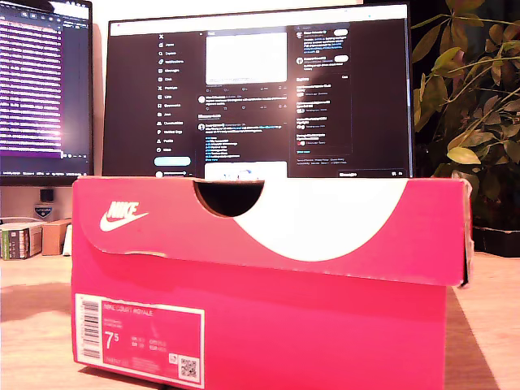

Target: Close the red shoebox by pushing the lid with your left arm and holding the box in place with your right arm

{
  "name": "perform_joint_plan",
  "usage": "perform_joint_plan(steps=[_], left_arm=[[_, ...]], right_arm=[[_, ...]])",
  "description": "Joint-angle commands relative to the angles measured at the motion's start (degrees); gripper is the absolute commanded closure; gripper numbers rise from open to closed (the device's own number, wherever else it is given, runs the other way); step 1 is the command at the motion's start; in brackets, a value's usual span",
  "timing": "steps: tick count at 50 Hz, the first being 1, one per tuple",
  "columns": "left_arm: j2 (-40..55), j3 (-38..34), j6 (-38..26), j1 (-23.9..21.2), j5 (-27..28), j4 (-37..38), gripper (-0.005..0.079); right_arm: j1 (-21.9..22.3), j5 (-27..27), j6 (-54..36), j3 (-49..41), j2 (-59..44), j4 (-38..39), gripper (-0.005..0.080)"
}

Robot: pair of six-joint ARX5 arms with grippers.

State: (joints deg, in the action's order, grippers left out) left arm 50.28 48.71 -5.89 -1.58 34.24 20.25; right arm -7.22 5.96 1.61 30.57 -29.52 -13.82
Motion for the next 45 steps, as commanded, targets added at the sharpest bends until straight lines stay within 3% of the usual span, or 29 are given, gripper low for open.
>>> perform_joint_plan(steps=[1, 15, 29, 35, 45], left_arm=[[-2.73, -2.84, 2.27, 0.37, -0.70, -1.62, 0.0761], [-13.81, -10.99, 4.28, 0.50, -5.68, -2.91, 0.0761], [-27.06, -19.23, 6.21, 0.46, -10.47, -3.87, 0.0761], [-33.07, -22.69, 7.72, 0.46, -12.04, -3.96, 0.0761], [-39.95, -26.25, 9.38, 0.35, -12.70, -3.98, 0.0761]], right_arm=[[0.28, -0.70, 0.26, -2.36, 1.88, -0.83, 0.0764], [0.26, -5.14, 5.84, -8.57, 12.41, -1.84, 0.0764], [0.22, -5.75, 6.05, -14.53, 24.30, -3.65, 0.0764], [0.22, -8.72, 5.49, -15.87, 29.00, -4.74, 0.0764], [0.11, -10.99, 3.65, -18.73, 29.42, -4.46, 0.0764]])
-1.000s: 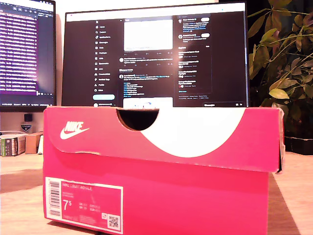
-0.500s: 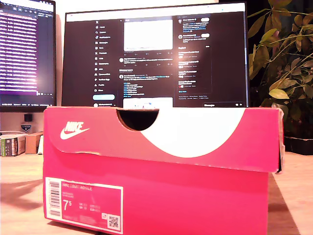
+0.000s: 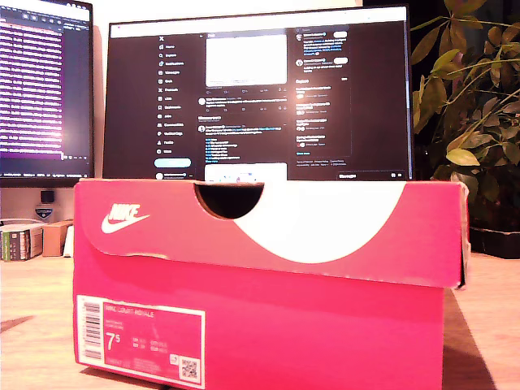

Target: Close the red shoebox by pushing the lid with your left arm and holding the box in place with your right arm

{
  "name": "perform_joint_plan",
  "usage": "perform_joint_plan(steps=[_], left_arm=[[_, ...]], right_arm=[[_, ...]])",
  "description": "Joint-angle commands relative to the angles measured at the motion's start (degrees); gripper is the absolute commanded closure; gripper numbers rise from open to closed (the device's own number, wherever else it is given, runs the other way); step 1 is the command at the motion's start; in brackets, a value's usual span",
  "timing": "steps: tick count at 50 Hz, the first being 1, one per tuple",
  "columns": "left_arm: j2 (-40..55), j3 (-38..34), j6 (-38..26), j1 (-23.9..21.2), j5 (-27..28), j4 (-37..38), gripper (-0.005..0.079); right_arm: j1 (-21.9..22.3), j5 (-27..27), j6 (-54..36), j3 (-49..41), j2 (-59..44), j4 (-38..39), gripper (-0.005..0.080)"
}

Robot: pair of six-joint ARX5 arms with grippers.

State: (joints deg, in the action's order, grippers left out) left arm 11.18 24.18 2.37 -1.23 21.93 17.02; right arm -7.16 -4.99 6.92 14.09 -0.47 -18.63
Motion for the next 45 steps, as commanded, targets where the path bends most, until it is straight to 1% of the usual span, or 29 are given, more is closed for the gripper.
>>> perform_joint_plan(steps=[1, 5, 10, 12, 13, 16, 20, 29, 39, 45], left_arm=[[-1.29, -2.08, 1.14, -0.02, -0.85, -0.79, 0.0761], [-3.06, -3.58, 1.14, -0.04, -2.34, -1.09, 0.0761], [-4.81, -5.01, 2.89, -0.07, -3.45, -2.25, 0.0761], [-5.25, -5.14, 2.89, -0.07, -4.46, -2.32, 0.0761], [-5.42, -5.22, 4.07, -0.07, -4.94, -2.38, 0.0761], [-5.66, -5.57, 4.98, -0.07, -6.05, -2.58, 0.0761], [-5.66, -6.82, 5.11, -0.07, -7.43, -2.58, 0.0761], [-6.58, -11.30, 5.22, -0.20, -7.45, -3.85, 0.0761], [-12.13, -15.34, 5.09, -0.44, -7.48, -4.00, 0.0761], [-11.87, -17.42, 4.70, -0.44, -7.67, -4.68, 0.0761]], right_arm=[[0.04, 0.04, -1.86, -2.45, 0.37, 0.50, 0.0764], [0.04, 0.24, -2.73, -3.26, 0.37, 2.21, 0.0764], [0.04, 0.33, -3.02, -3.65, 0.37, 3.41, 0.0764], [0.04, 0.35, -3.72, -3.69, 0.37, 3.80, 0.0764], [0.04, 0.35, -3.78, -3.72, 0.37, 3.98, 0.0764], [0.04, 0.09, -3.85, -3.78, 0.37, 4.76, 0.0764], [0.04, -0.28, -3.96, -4.35, 0.37, 5.97, 0.0764], [0.04, -1.62, -4.09, -7.06, 0.37, 6.69, 0.0764], [0.04, -1.62, -5.51, -9.55, 0.37, 7.19, 0.0764], [0.02, -2.08, -5.46, -11.04, 0.37, 8.13, 0.0764]])
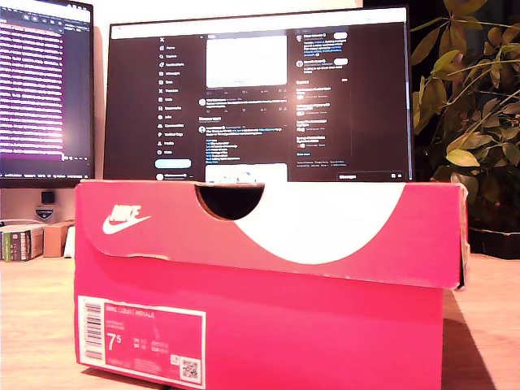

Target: Close the red shoebox by pushing the lid with your left arm and holding the box in place with your right arm

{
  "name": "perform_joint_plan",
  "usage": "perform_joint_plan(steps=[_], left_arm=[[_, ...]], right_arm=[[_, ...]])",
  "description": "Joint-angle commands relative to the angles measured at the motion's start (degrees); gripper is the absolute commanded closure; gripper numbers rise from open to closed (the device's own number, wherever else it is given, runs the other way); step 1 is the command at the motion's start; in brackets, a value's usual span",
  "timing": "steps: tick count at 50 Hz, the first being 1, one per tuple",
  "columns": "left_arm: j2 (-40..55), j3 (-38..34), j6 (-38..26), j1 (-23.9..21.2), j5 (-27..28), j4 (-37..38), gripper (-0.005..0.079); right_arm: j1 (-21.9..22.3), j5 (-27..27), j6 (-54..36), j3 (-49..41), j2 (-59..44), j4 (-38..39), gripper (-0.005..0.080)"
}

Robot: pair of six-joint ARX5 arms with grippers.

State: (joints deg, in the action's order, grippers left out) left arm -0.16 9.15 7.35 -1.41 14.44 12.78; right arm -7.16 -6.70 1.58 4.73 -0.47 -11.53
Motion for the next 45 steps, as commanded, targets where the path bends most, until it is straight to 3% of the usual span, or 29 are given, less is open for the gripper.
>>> perform_joint_plan(steps=[1, 9, 18, 32, 45], left_arm=[[-0.52, -2.75, -0.28, -0.26, -0.26, -0.48, 0.0761], [-0.52, -4.50, -0.33, -0.26, -1.22, -0.74, 0.0761], [-0.52, -6.91, -0.50, -0.26, -5.90, -0.46, 0.0761], [-0.52, -6.95, -0.76, -0.26, -12.83, 6.32, 0.0761], [-0.50, -6.93, 1.42, -0.26, -13.11, 9.49, 0.0761]], right_arm=[[0.04, -0.37, -0.15, -1.81, 0.37, 0.98, 0.0764], [0.04, -1.38, -0.22, -2.84, 0.37, 1.88, 0.0764], [0.04, -1.44, -0.87, -4.11, 0.37, 1.25, 0.0764], [0.04, -1.40, -1.53, -4.28, 0.37, 0.98, 0.0764], [0.04, -1.27, -1.42, -4.28, 0.37, 1.05, 0.0764]])
